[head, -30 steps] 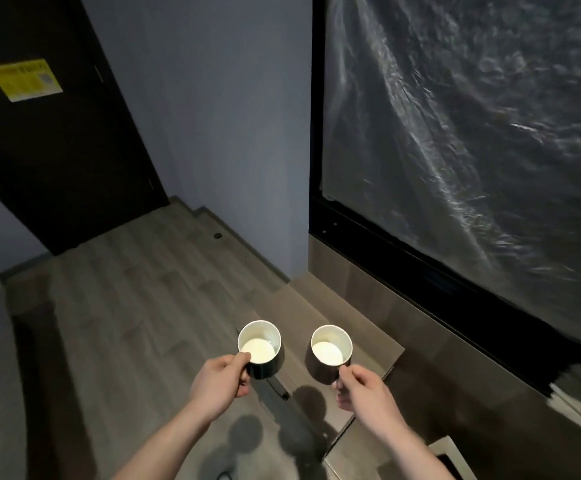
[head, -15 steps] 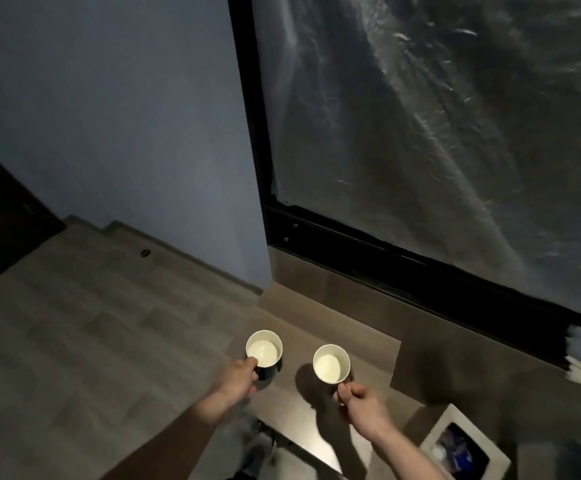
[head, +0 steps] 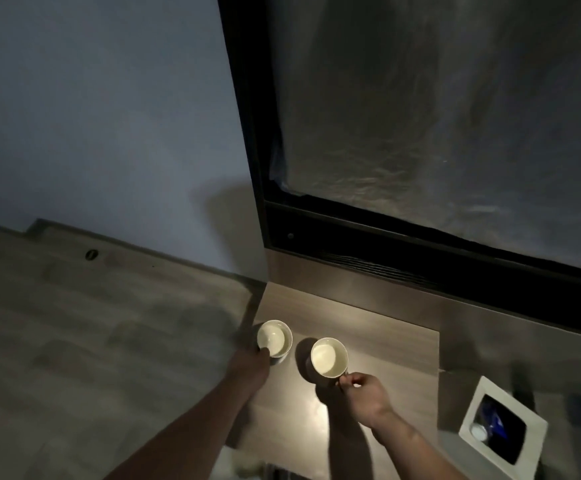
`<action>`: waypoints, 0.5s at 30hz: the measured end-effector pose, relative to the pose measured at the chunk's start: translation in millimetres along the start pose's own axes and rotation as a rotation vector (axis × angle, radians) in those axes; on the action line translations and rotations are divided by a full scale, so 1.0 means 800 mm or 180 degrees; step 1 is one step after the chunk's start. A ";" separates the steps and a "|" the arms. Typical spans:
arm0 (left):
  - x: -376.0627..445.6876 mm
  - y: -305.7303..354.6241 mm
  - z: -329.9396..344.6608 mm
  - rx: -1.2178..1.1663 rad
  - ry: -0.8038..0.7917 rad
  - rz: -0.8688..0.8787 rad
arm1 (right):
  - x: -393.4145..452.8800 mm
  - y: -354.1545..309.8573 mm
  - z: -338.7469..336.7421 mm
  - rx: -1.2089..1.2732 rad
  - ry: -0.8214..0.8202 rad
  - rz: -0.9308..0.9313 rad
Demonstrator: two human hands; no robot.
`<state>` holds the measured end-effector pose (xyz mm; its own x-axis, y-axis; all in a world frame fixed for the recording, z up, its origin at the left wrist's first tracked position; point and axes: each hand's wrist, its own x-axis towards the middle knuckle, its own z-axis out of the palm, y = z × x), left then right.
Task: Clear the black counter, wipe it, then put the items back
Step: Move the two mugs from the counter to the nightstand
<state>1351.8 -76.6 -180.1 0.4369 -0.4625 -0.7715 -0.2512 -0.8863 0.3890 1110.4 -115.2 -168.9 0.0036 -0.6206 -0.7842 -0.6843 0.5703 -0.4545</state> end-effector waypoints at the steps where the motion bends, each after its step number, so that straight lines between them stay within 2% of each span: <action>1: 0.010 0.007 0.002 0.0080 -0.0039 -0.0018 | 0.010 -0.007 0.005 0.0022 0.0024 0.0043; 4: 0.040 0.020 0.013 0.0412 0.0104 0.0142 | 0.037 -0.026 0.019 0.0234 0.0134 0.0124; 15: 0.122 0.049 0.027 0.0190 0.0294 0.0575 | 0.121 -0.071 0.064 0.0873 0.0633 0.0351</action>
<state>1366.1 -155.8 -250.7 0.4568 -0.6164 -0.6414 -0.3822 -0.7871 0.4842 1187.1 -179.9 -240.8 -0.2198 -0.6246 -0.7494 -0.4513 0.7461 -0.4895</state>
